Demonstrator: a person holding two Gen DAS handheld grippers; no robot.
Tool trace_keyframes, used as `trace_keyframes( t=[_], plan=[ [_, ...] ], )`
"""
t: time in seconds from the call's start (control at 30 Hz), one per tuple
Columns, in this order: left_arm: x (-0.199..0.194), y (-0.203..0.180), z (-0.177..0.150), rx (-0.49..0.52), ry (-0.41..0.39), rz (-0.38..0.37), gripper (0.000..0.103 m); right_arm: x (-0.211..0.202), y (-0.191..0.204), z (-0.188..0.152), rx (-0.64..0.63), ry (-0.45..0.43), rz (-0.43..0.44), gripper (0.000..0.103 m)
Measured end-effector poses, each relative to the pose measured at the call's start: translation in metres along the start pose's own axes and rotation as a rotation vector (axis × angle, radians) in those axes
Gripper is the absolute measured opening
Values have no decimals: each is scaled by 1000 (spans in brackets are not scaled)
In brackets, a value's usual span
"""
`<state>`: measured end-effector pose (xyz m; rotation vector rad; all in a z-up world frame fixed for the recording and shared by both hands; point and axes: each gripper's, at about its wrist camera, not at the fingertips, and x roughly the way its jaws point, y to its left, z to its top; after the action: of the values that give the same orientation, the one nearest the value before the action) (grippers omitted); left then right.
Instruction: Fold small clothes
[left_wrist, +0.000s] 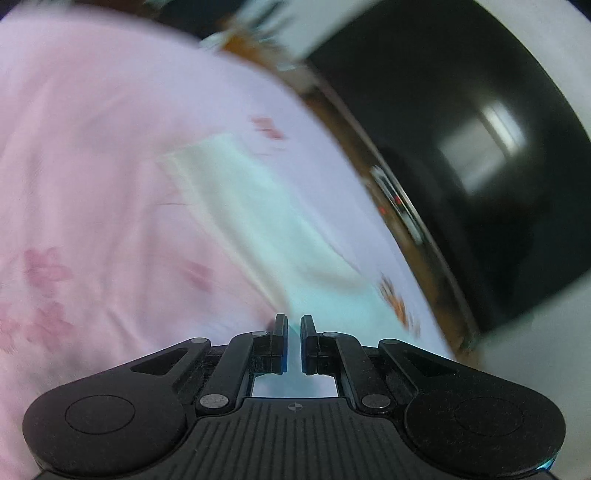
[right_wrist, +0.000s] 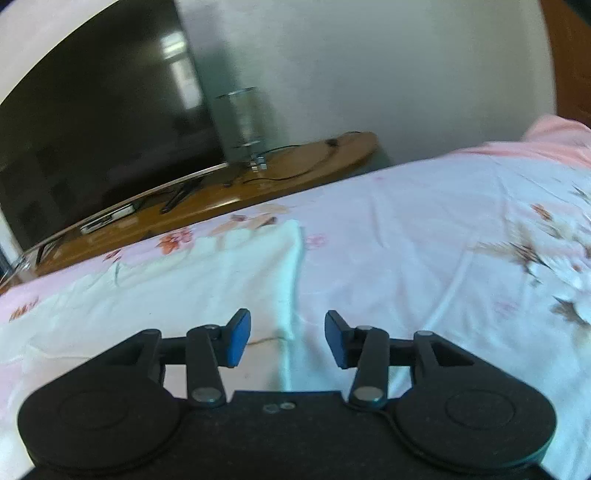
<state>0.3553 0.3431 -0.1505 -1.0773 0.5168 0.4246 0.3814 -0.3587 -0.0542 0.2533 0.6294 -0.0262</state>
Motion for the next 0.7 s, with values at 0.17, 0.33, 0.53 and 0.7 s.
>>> trace_keyframes(
  t=[0.17,0.33,0.53,0.7],
  plan=[
    [11,47,22,-212,10,-95,4,-15,1,-8,29,-1,-42,50],
    [13,55,36,-232,28,-96,4,-30,9,-14,94,5,-37,50],
    [-3,45,33,-133,-1,-133,62,-36,18,-16,106,-3,-41,51],
    [-5,28,36,-89,-64,-149,103,-37,27,-21,105,0,-40,51]
  ],
)
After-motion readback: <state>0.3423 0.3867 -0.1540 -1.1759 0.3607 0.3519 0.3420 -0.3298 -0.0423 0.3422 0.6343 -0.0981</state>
